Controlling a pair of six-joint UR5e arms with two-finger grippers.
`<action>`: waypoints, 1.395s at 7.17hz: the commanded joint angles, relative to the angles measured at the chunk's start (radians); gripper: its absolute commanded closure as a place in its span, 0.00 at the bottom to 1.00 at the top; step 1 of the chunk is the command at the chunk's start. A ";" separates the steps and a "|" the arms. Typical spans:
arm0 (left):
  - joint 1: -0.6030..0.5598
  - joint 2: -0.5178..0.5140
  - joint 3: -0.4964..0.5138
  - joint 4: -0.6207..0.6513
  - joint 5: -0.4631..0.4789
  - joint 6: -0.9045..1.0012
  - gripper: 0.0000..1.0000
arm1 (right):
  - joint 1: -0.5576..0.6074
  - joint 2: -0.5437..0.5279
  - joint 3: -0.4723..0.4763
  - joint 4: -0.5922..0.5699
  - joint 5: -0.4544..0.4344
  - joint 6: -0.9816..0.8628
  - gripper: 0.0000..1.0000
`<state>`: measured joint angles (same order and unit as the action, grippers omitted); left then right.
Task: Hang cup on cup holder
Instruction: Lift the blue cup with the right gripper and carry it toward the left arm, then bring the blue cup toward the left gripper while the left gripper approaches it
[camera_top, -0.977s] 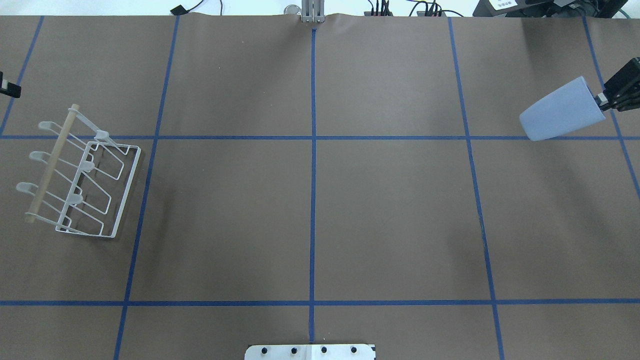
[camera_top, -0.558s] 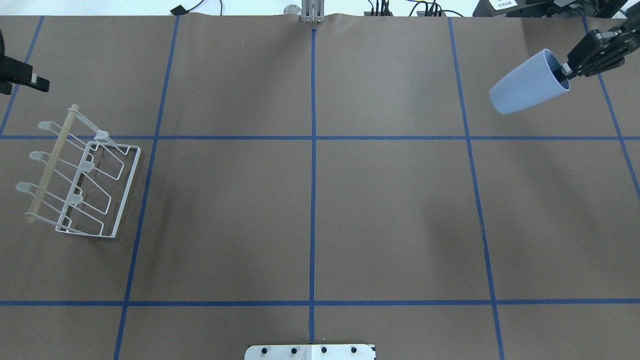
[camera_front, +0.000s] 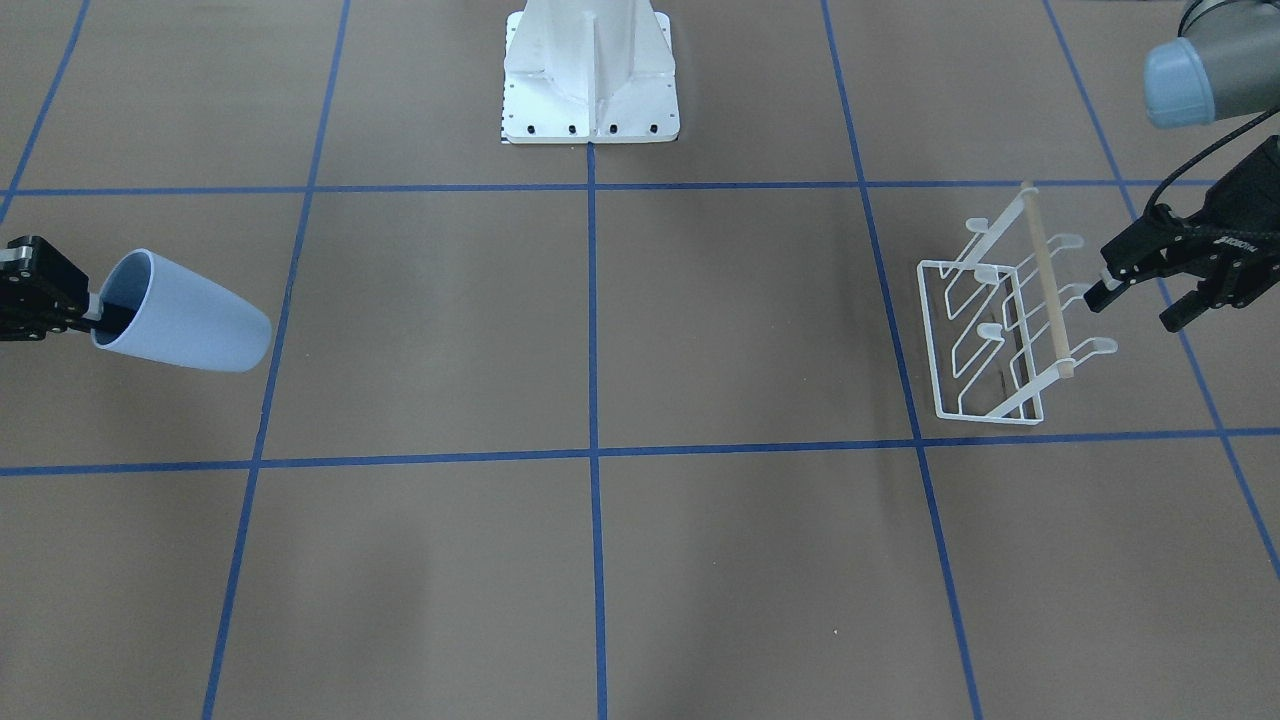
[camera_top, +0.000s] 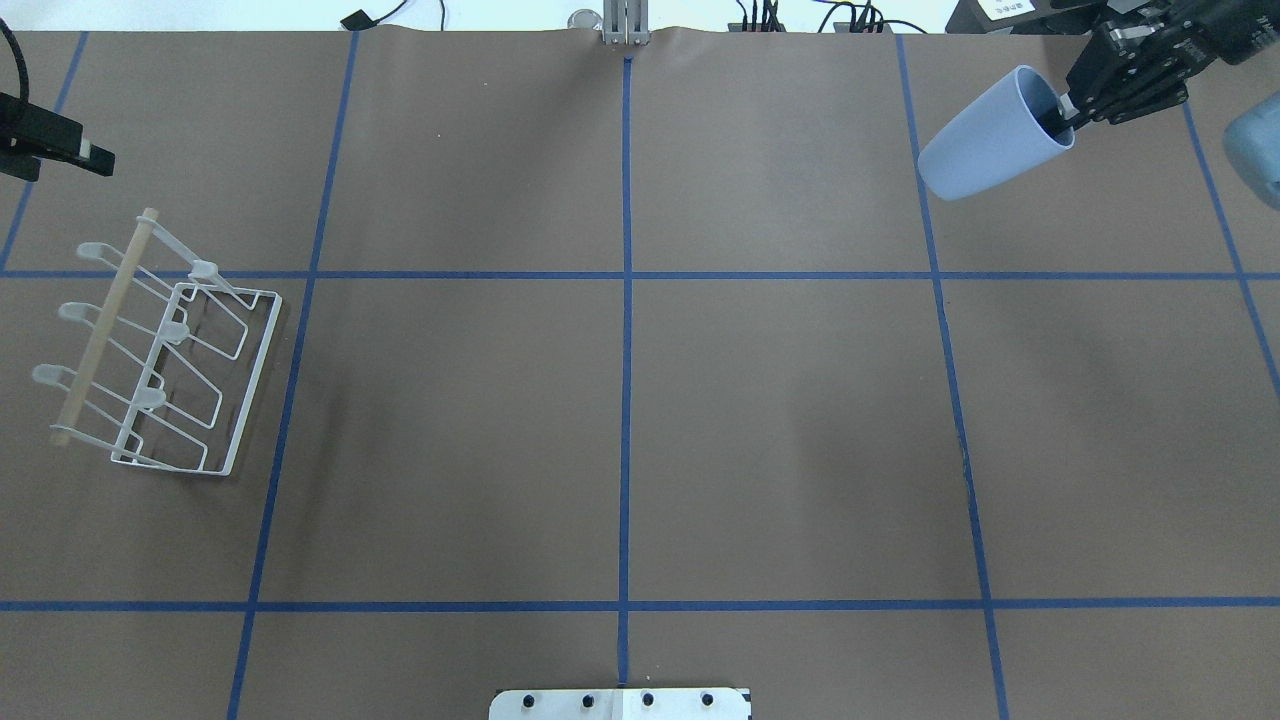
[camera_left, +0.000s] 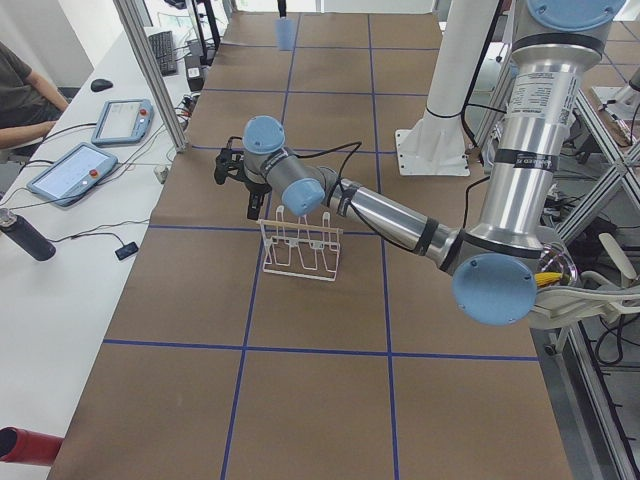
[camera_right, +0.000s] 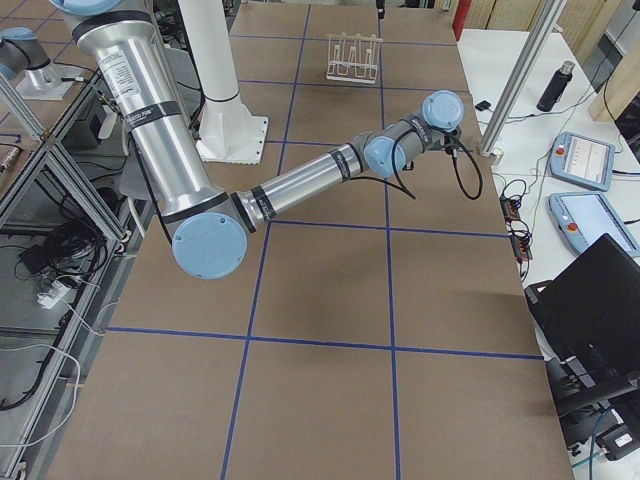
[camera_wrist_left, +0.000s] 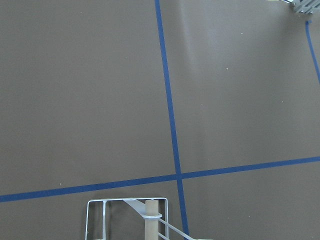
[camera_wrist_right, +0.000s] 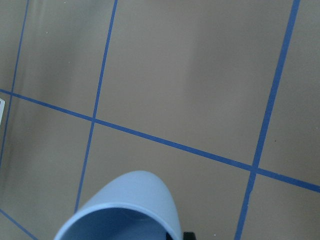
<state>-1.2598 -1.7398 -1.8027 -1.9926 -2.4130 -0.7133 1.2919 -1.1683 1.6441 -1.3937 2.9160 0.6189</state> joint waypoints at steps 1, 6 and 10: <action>0.002 -0.007 0.002 0.000 0.000 -0.002 0.02 | -0.008 -0.011 -0.044 0.001 0.284 0.030 1.00; 0.123 -0.143 -0.006 -0.009 -0.001 -0.321 0.02 | -0.106 0.014 -0.222 -0.091 0.756 -0.242 1.00; 0.272 -0.337 0.026 -0.230 -0.001 -0.737 0.02 | -0.189 0.130 -0.219 -0.477 0.893 -0.534 1.00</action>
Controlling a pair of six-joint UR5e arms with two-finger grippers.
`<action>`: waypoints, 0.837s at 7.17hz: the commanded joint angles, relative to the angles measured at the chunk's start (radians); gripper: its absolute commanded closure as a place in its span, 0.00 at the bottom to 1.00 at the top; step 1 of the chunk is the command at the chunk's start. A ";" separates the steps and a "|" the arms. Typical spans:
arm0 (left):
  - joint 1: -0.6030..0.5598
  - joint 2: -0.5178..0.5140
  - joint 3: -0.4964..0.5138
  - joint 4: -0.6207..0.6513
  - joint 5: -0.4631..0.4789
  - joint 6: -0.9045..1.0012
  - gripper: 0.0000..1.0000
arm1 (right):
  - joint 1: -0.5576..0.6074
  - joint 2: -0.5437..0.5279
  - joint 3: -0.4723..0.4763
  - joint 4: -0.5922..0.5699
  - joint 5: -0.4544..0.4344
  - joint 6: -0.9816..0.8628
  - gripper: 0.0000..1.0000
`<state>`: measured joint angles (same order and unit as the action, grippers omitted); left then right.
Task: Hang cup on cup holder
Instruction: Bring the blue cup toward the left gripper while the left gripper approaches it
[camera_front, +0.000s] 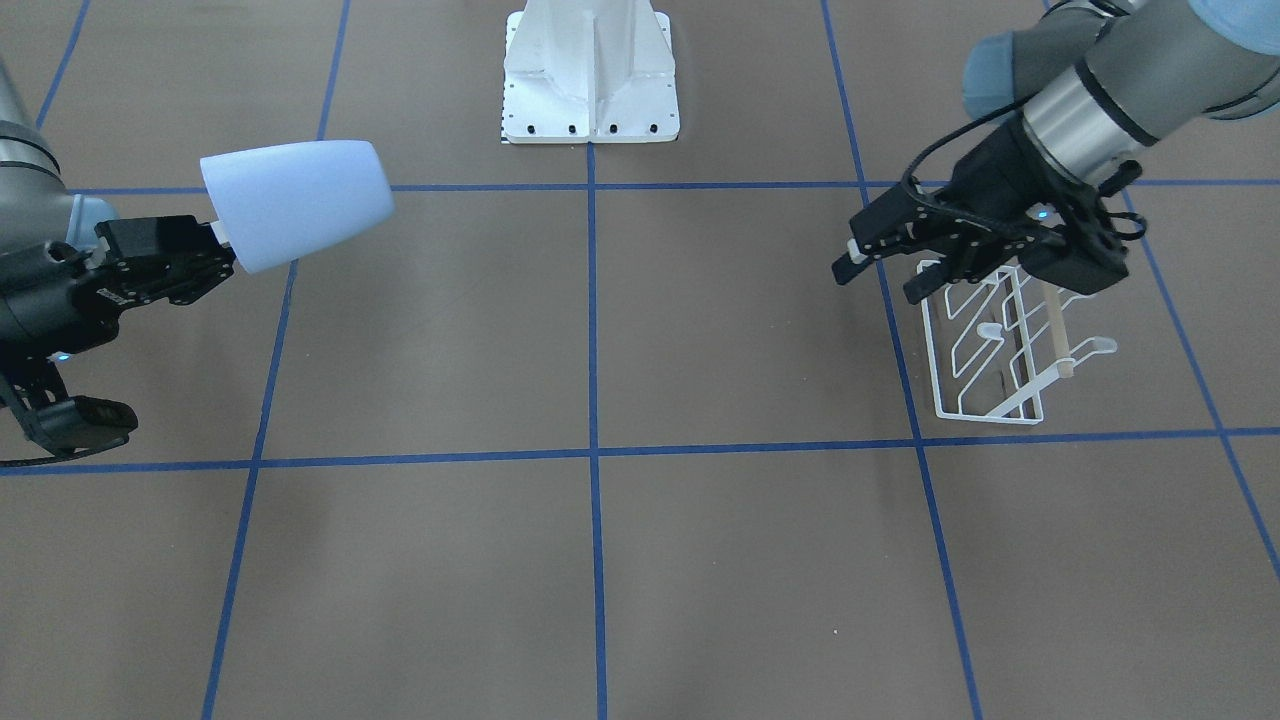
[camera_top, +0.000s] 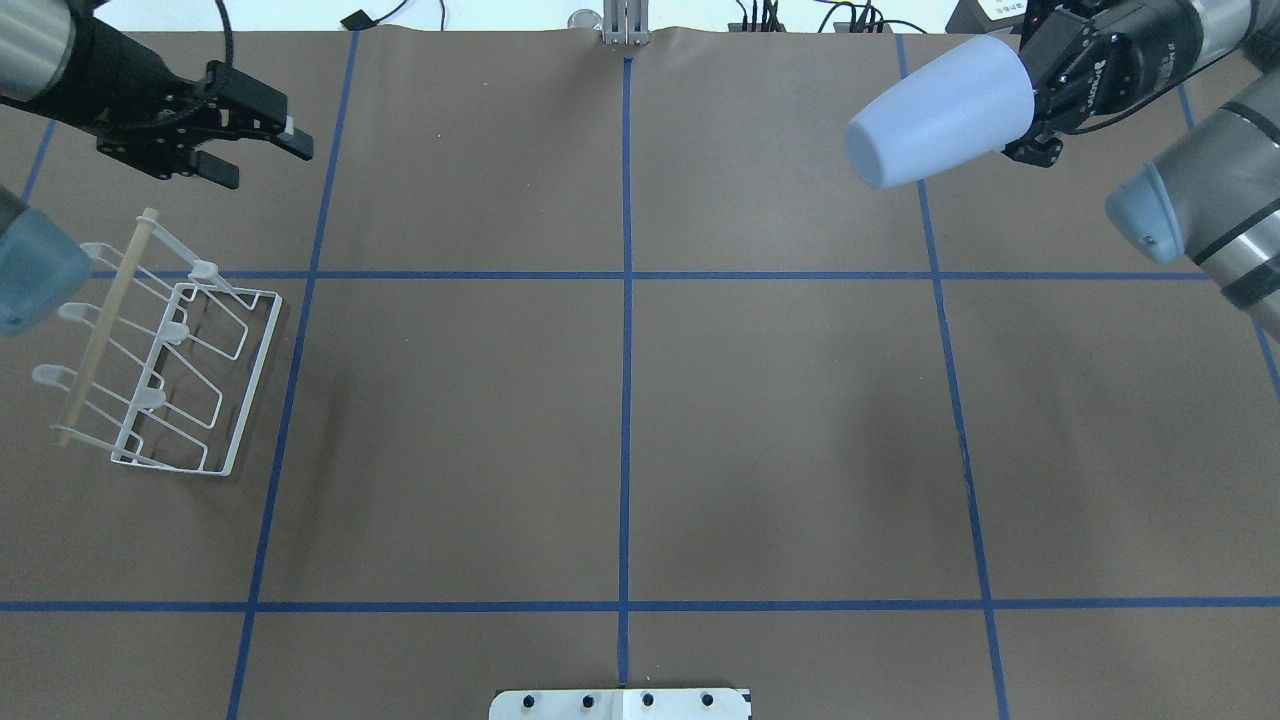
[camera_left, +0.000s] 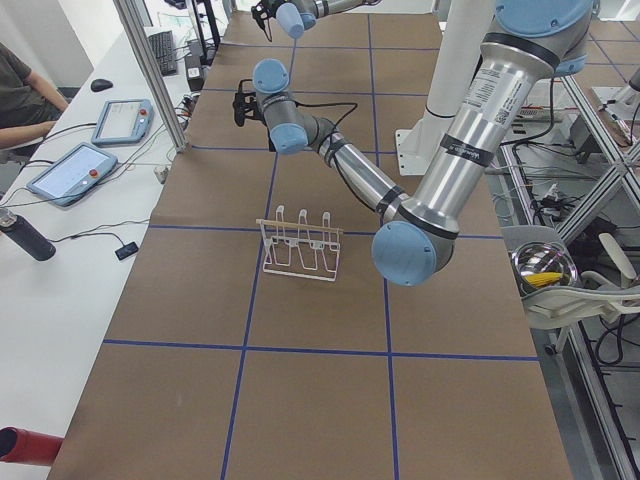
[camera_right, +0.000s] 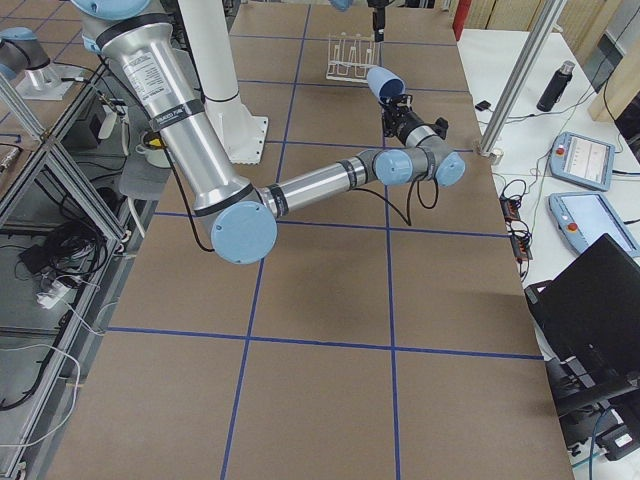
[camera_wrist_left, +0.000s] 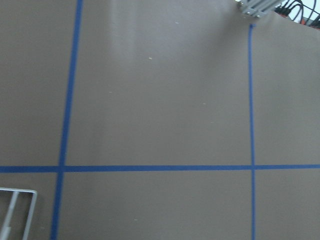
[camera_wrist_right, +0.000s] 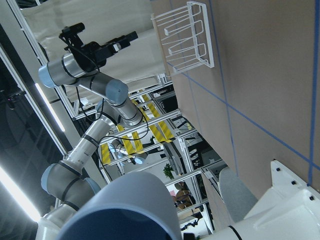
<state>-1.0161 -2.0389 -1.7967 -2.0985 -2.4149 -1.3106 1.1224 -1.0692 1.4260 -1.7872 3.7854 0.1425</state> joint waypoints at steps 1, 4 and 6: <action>0.030 -0.041 0.052 -0.284 0.023 -0.285 0.02 | -0.045 0.034 -0.002 -0.139 0.045 -0.110 1.00; 0.129 -0.076 0.105 -0.631 0.277 -0.699 0.02 | -0.091 0.076 -0.001 -0.305 0.126 -0.149 1.00; 0.200 -0.089 0.120 -0.800 0.487 -0.916 0.03 | -0.125 0.138 -0.019 -0.418 0.161 -0.196 1.00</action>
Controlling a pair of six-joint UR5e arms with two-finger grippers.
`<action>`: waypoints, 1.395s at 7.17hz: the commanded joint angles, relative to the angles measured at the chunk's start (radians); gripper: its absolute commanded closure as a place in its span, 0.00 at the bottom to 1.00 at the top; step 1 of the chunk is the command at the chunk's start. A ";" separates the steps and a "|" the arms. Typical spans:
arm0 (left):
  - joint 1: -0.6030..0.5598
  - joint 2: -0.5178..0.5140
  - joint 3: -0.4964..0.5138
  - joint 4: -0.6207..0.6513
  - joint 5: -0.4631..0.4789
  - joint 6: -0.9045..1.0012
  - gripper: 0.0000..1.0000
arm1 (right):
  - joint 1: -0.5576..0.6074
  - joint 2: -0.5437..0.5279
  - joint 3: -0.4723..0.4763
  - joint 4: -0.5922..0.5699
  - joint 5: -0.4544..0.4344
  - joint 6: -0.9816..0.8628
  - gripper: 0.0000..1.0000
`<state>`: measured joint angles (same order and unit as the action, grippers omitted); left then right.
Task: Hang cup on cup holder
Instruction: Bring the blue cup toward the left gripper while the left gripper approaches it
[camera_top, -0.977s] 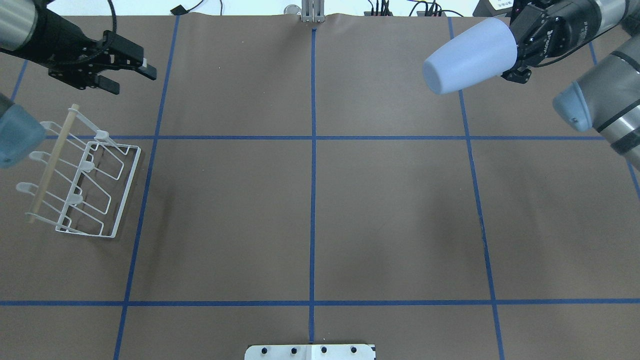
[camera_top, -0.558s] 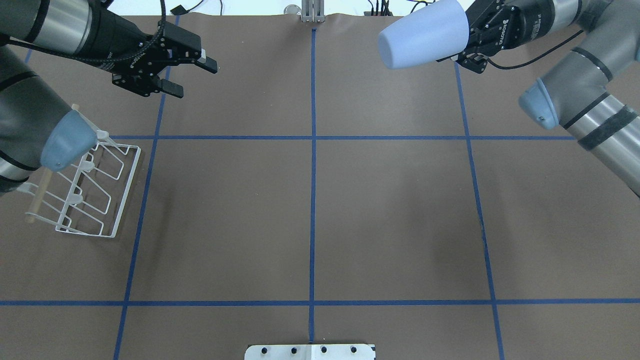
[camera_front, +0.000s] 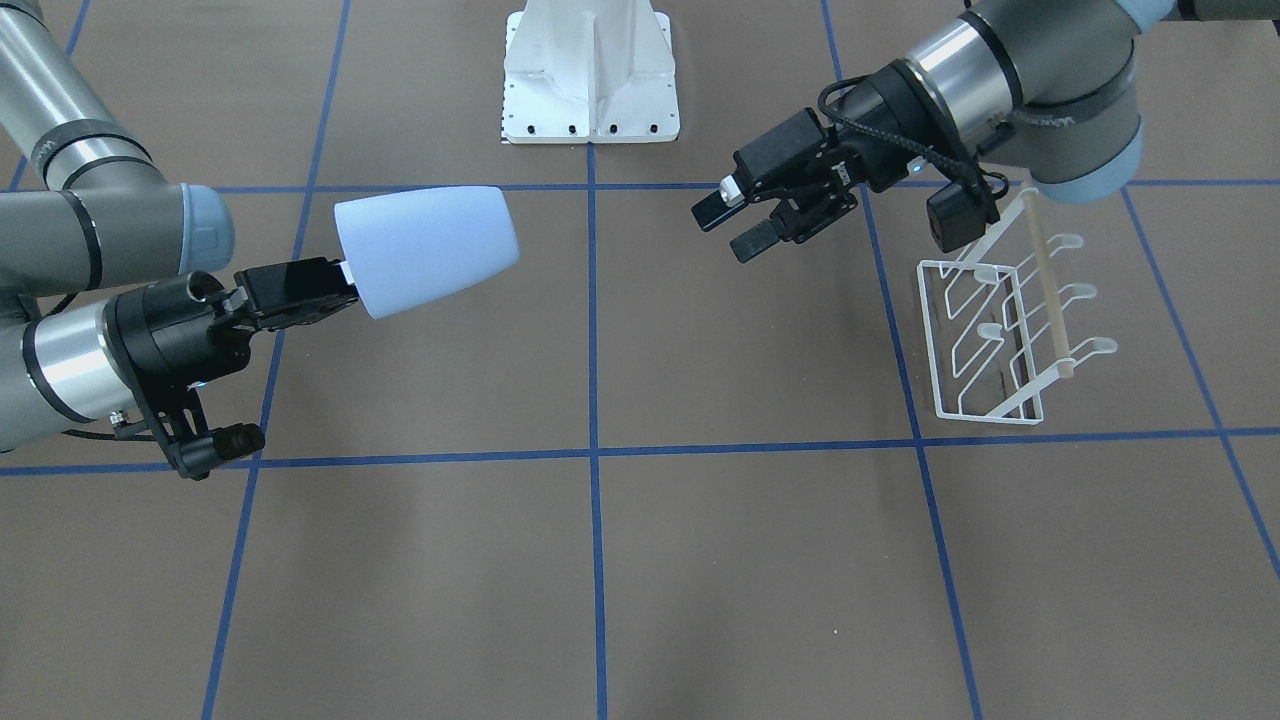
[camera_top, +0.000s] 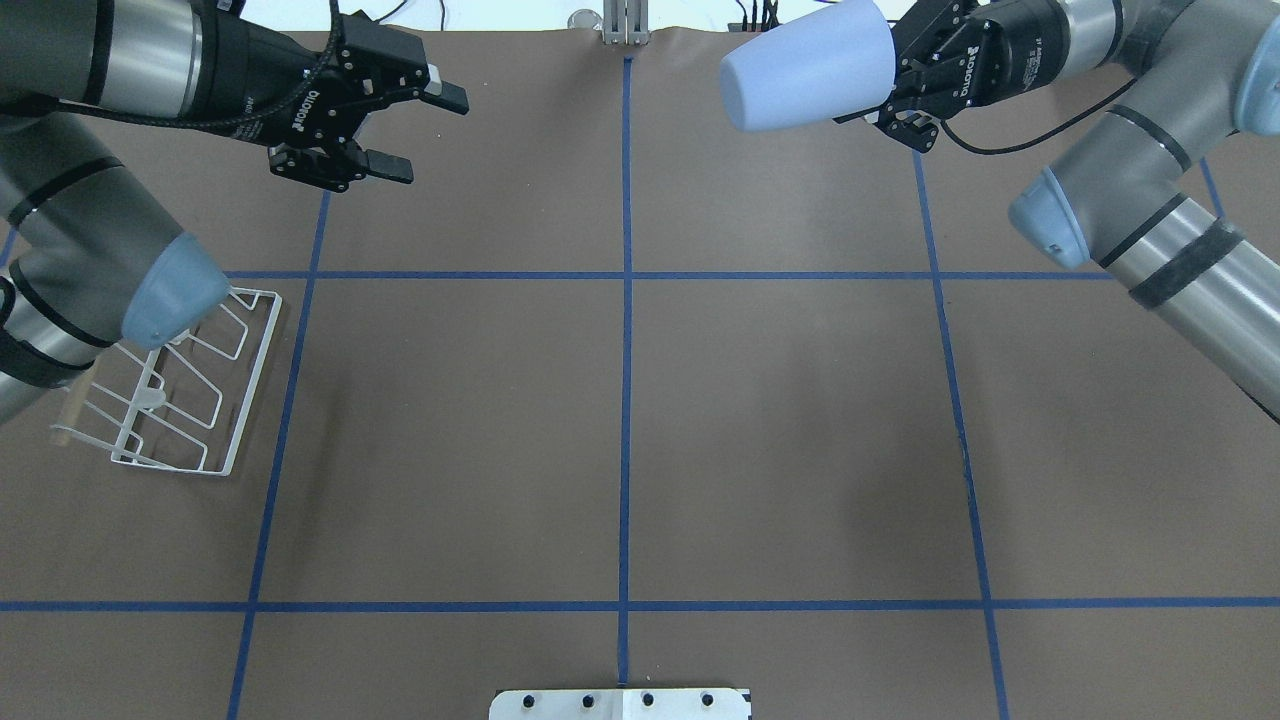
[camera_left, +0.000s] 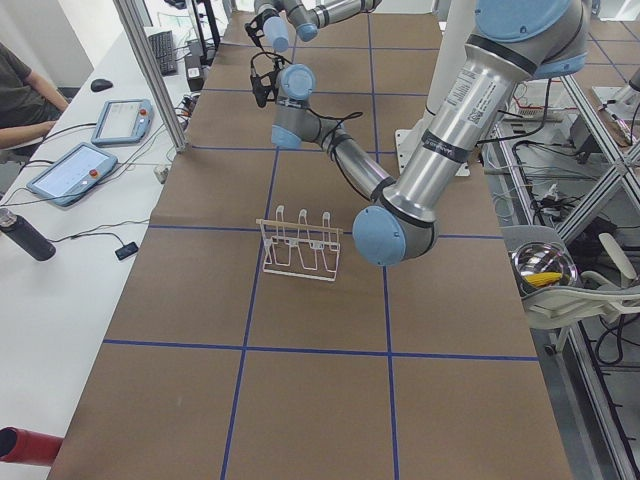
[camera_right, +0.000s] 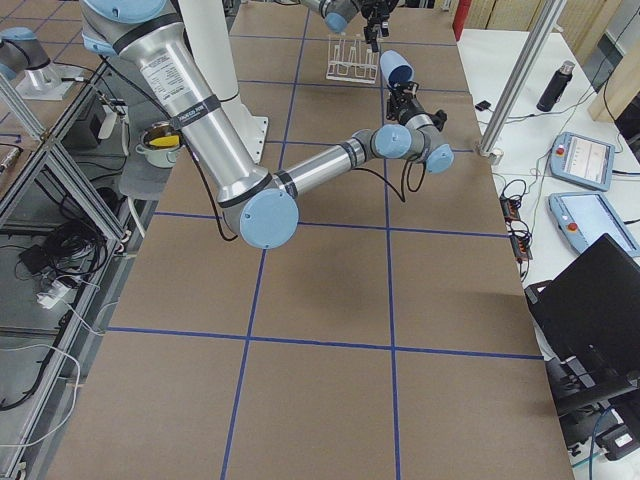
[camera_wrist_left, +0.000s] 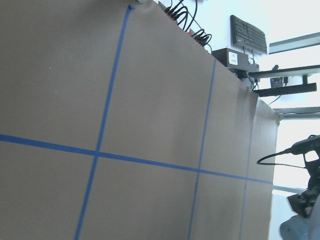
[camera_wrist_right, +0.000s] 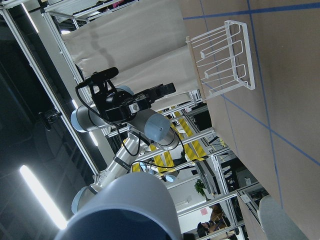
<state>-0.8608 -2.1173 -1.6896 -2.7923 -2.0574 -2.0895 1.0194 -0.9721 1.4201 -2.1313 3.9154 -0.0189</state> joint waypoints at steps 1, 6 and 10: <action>0.077 -0.018 0.040 -0.180 0.219 -0.186 0.03 | -0.044 0.044 -0.019 -0.085 0.039 -0.058 1.00; 0.126 -0.056 0.083 -0.245 0.319 -0.227 0.03 | -0.078 0.095 -0.018 -0.153 0.050 -0.099 1.00; 0.157 -0.064 0.117 -0.303 0.398 -0.233 0.03 | -0.087 0.093 -0.003 -0.153 0.051 -0.101 1.00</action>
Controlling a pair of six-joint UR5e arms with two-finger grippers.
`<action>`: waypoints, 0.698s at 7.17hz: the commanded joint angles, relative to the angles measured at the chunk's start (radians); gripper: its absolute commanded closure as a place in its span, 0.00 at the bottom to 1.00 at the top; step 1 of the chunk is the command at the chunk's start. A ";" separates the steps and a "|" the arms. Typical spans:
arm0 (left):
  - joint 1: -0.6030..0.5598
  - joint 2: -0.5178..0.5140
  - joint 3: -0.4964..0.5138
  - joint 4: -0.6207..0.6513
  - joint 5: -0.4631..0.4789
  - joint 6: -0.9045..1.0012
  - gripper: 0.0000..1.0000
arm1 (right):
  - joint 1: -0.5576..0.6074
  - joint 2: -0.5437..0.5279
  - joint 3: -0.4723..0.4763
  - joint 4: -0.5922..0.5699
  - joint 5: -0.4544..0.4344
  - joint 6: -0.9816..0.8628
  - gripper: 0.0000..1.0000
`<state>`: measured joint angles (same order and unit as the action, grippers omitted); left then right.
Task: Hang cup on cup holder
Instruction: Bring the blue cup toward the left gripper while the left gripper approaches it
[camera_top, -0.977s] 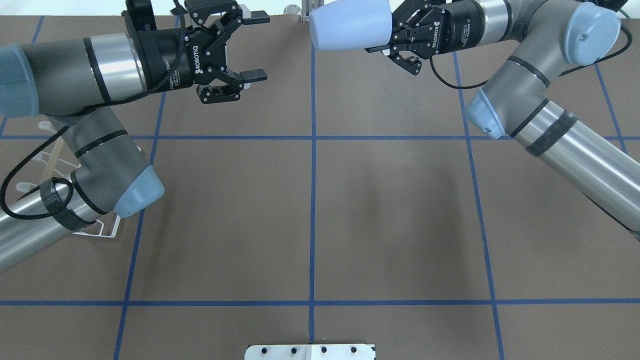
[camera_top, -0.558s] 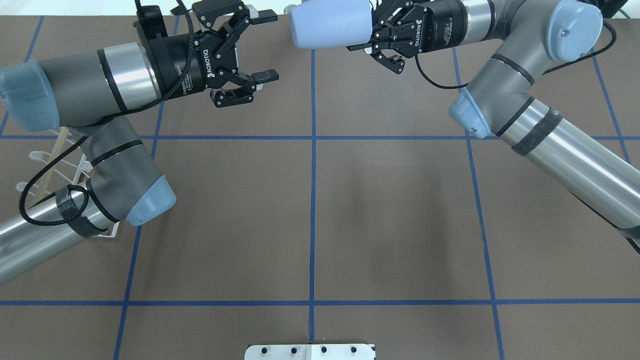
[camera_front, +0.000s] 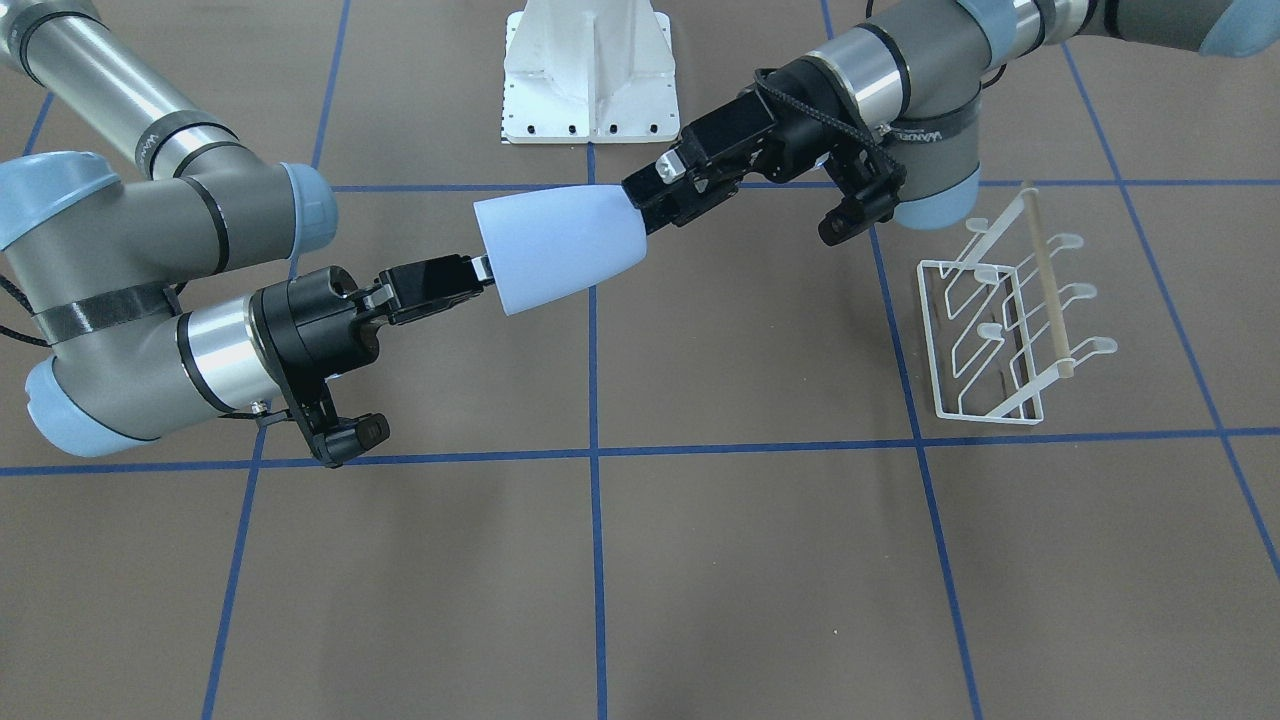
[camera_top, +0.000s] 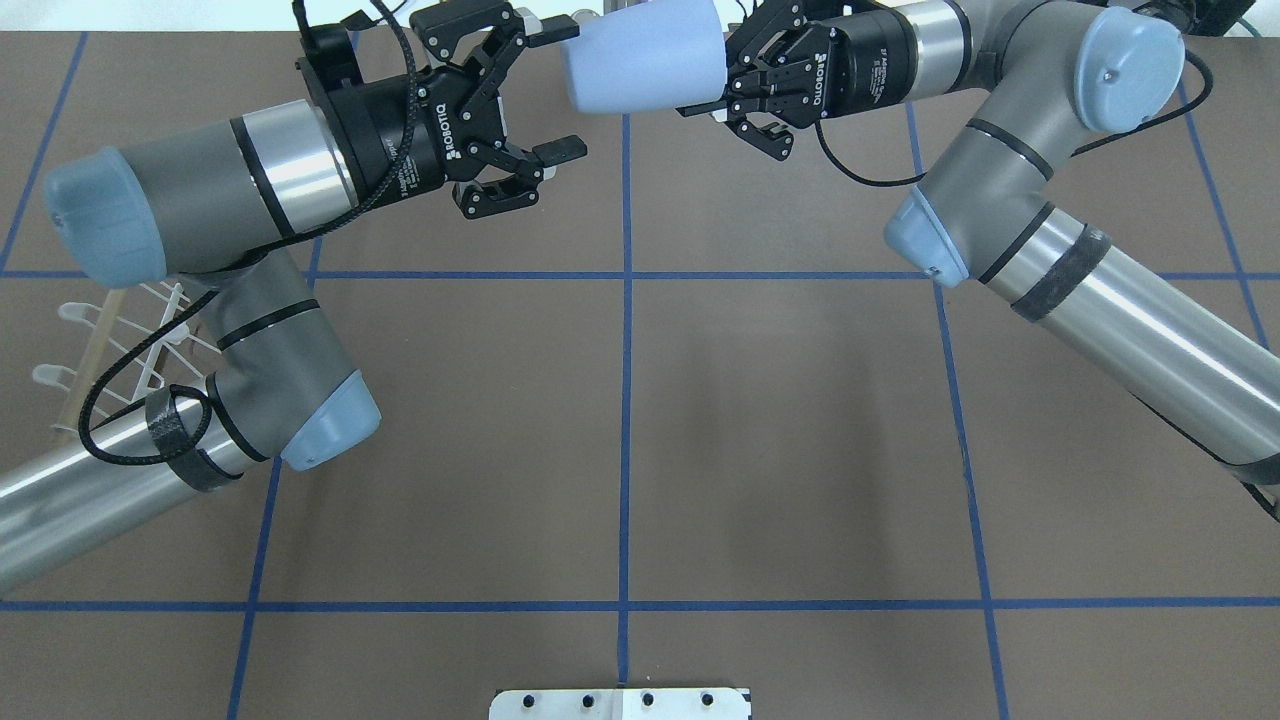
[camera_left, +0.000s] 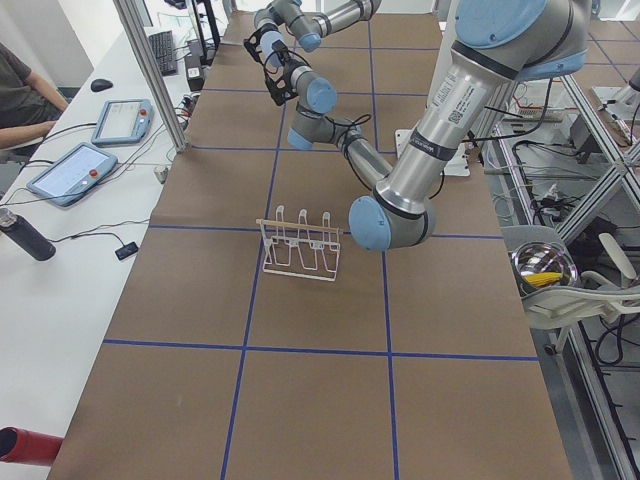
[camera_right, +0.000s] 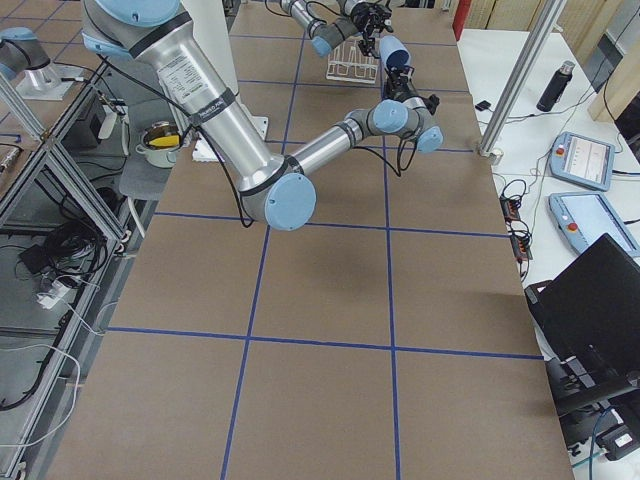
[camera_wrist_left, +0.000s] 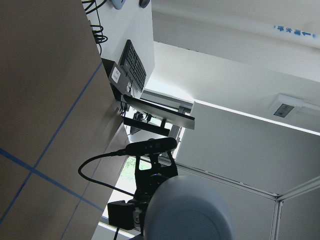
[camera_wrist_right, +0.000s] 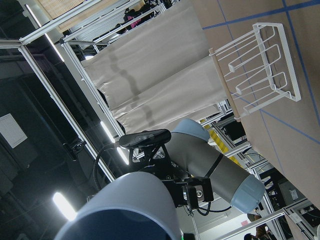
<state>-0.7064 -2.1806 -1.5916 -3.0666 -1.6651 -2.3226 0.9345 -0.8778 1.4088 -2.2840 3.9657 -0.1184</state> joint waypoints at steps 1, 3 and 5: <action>0.002 -0.001 0.019 -0.034 0.005 0.000 0.03 | -0.006 -0.001 0.016 0.000 0.000 -0.001 1.00; 0.005 -0.005 0.019 -0.043 0.005 -0.004 0.03 | -0.014 -0.001 0.015 0.000 0.001 -0.003 1.00; 0.008 -0.005 0.019 -0.057 0.005 -0.020 0.03 | -0.020 -0.001 0.016 0.000 0.001 -0.006 1.00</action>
<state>-0.7003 -2.1854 -1.5724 -3.1176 -1.6598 -2.3371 0.9182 -0.8790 1.4242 -2.2841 3.9660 -0.1232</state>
